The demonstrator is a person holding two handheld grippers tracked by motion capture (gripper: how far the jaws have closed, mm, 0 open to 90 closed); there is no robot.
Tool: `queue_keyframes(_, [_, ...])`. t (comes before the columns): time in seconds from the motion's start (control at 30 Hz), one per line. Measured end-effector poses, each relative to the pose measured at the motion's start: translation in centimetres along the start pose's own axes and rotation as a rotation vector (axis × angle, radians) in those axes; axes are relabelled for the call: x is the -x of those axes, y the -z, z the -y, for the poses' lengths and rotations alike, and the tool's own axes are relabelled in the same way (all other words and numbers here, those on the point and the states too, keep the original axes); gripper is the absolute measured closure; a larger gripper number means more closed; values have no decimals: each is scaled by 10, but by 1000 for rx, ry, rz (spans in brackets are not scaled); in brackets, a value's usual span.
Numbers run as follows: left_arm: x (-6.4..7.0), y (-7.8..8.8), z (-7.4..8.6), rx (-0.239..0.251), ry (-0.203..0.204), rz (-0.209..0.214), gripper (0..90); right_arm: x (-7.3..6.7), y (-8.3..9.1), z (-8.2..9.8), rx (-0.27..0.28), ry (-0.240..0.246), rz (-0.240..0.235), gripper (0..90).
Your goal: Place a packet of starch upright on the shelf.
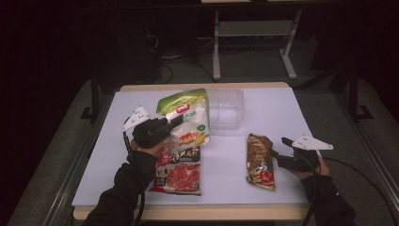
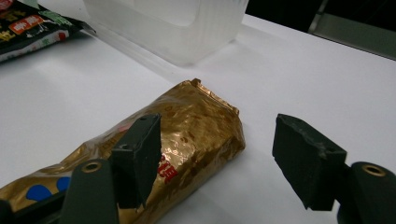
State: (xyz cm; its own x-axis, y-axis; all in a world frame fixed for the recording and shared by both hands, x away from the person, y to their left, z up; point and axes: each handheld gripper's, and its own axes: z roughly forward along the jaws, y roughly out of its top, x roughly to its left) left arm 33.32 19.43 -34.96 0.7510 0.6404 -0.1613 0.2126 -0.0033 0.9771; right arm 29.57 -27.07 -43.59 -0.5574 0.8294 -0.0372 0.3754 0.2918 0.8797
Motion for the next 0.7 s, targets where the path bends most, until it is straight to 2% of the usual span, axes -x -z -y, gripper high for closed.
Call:
queue_keyframes(0.1, [-2, 0, -1, 9, -5, -20, 793, -1, 0, 0, 1, 3, -3, 336])
queue_keyframes(0.3, [-8, -8, -12, 43, -34, -101, 794, -2, 1, -2, 14, 1, -10, 338])
queue_keyframes(0.43, [-14, -15, -21, 64, -28, -165, 794, -1, 0, -1, 16, -3, -8, 331])
queue_keyframes(0.7, [-33, -31, -33, 77, -11, -235, 794, -1, -2, -1, 17, -12, -15, 332])
